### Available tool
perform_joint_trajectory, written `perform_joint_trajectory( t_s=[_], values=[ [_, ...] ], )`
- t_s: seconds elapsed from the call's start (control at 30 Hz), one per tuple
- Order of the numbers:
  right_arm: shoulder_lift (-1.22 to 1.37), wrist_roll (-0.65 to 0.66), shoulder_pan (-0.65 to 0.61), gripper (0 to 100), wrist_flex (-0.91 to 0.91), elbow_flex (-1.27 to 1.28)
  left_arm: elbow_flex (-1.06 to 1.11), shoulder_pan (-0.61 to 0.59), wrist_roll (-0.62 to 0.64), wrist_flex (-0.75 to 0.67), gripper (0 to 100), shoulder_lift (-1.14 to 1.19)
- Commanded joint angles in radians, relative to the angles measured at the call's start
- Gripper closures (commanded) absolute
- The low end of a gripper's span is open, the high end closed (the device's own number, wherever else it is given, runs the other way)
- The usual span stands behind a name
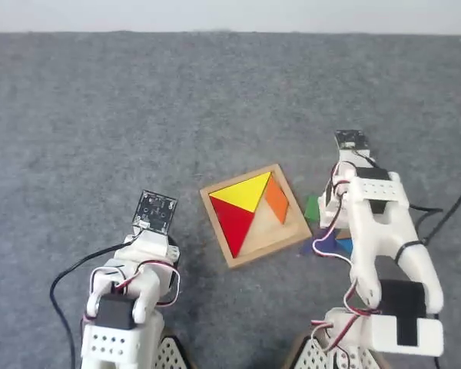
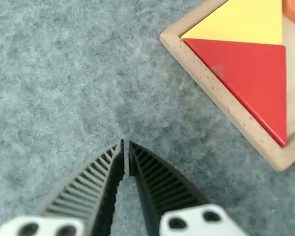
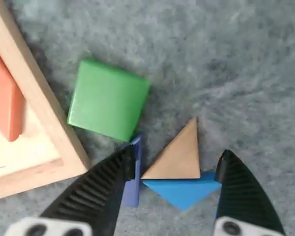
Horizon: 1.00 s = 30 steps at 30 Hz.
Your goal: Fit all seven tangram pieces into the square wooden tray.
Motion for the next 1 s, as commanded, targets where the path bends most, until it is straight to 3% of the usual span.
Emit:
perform_joint_trajectory(
  t_s=[0.0, 0.17, 0.37, 0.67, 0.77, 0.97],
  values=[
    [-0.001, -0.011, 0.018, 73.9, -0.016, 0.003, -0.01, -0.003, -0.002, 0.003, 98, -0.015],
    [-0.002, -0.009, 0.03, 75.3, -0.021, 0.035, -0.01, -0.003, -0.002, 0.003, 98, -0.015],
    [-0.002, -0.003, 0.028, 91.6, -0.025, 0.04, -0.01, -0.003, -0.002, 0.003, 98, -0.015],
    [-0.024, 0.006, 0.031, 91.3, -0.001, 0.023, -0.01, -0.003, -0.002, 0.003, 98, -0.015],
    [-0.076, 0.077, 0.016, 86.5, 0.087, 0.023, -0.01, -0.003, -0.002, 0.003, 98, -0.015],
    [-0.189, 0.095, -0.067, 70.2, 0.071, 0.172, -0.01, -0.003, -0.002, 0.003, 98, -0.015]
  ],
)
